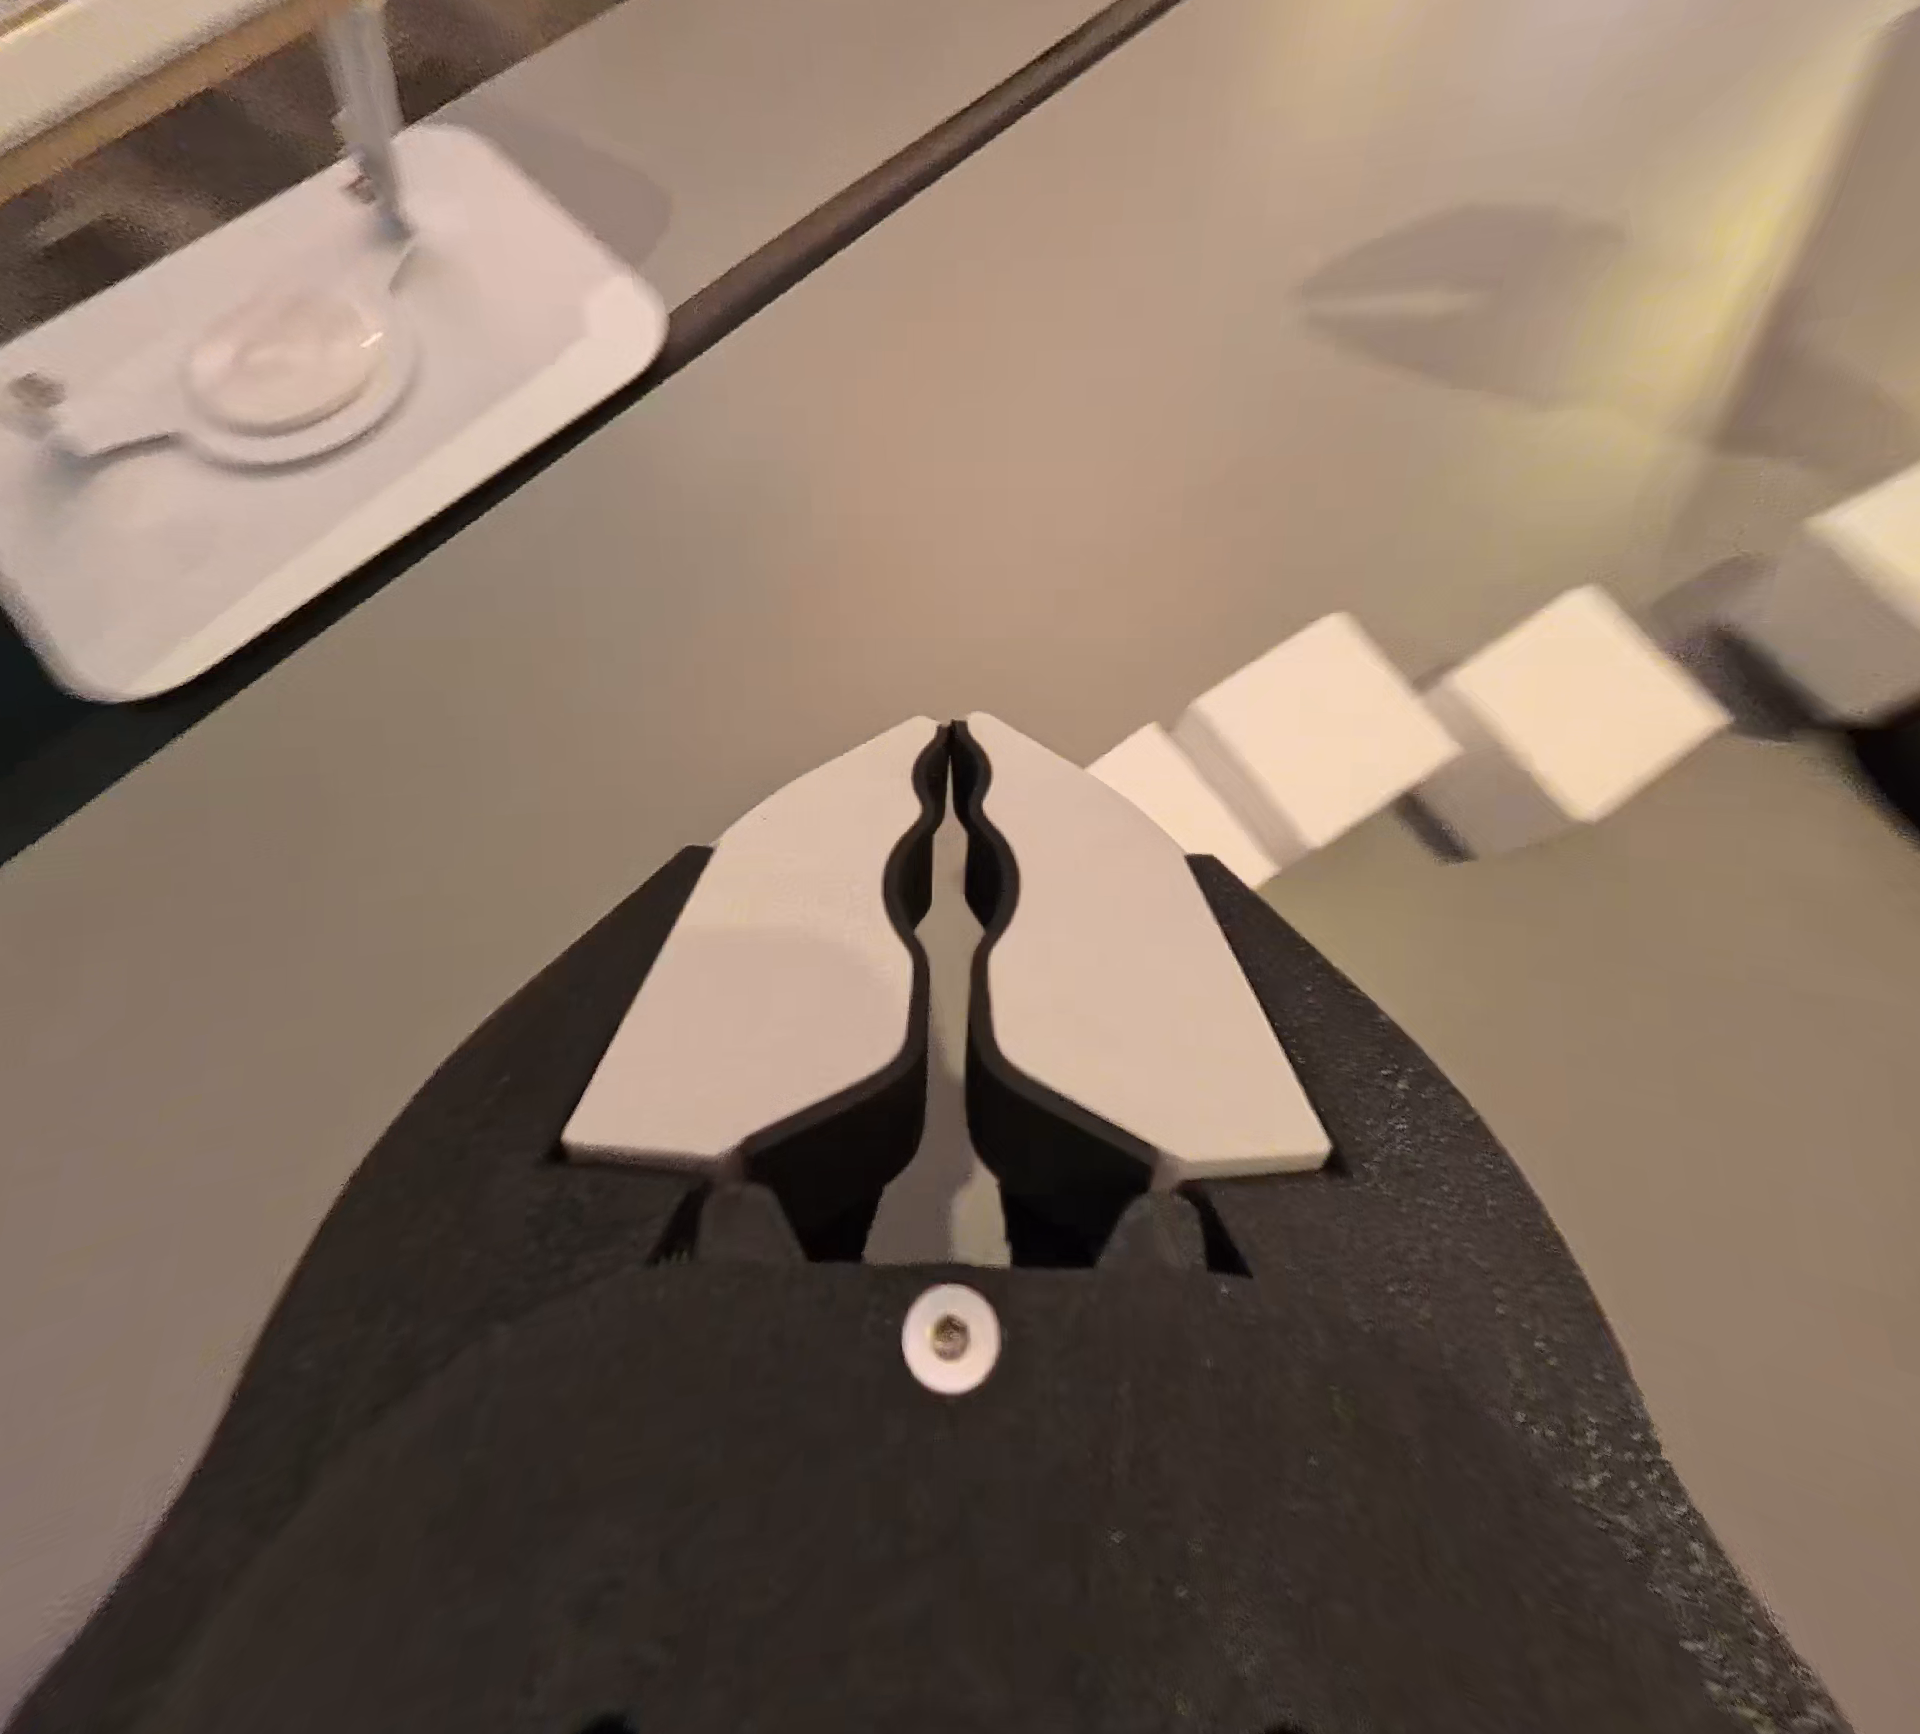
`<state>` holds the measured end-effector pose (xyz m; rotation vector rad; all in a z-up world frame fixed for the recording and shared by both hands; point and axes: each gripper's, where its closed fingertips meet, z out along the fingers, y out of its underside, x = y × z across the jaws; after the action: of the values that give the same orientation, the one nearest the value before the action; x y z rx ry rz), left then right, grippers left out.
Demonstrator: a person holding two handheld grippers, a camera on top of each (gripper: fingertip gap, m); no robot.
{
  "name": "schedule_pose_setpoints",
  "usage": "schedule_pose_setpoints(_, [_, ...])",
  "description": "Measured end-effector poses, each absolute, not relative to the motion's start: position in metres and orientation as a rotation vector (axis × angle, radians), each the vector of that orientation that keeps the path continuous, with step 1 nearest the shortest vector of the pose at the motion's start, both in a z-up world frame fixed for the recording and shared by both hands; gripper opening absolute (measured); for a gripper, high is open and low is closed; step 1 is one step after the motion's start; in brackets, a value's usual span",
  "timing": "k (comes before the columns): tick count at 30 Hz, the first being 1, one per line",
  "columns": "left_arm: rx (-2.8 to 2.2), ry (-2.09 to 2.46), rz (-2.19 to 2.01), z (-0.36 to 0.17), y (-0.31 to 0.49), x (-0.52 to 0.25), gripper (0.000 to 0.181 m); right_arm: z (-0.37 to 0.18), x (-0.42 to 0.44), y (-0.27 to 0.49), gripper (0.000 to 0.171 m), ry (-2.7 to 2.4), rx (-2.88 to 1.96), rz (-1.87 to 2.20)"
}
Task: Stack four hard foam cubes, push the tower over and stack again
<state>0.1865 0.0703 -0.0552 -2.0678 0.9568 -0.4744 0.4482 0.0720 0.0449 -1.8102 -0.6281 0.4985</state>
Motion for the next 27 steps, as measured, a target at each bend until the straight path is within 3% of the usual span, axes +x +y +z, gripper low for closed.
schedule_pose_setpoints(1, [-2.023,0.976,-0.596,-0.049,0.066,0.191,0.002,0.042,0.453,0.071,0.008,-0.624,-1.825,0.494])
schedule_pose_setpoints(6, [-1.93,1.17,-0.921,-0.064,0.049,0.198,0.08,0.033,0.47,0.061,0.019,-0.612,-1.863,0.493])
schedule_pose_setpoints(14, [-1.722,1.477,-0.777,-0.102,0.037,0.206,0.103,0.017,0.459,0.018,0.057,-0.752,-1.968,0.488])
schedule_pose_setpoints(21, [-1.733,1.596,-0.687,-0.128,0.041,0.215,0.088,-0.019,0.408,-0.017,0.065,-0.94,-2.074,0.347])
schedule_pose_setpoints(24, [-1.698,1.623,-0.687,-0.13,0.039,0.219,0.06,-0.053,0.392,-0.043,0.067,-1.031,-2.068,0.326])
schedule_pose_setpoints(27, [-1.701,1.658,-0.706,-0.127,0.036,0.217,0.06,-0.082,0.391,-0.054,0.076,-1.015,-2.096,0.27])
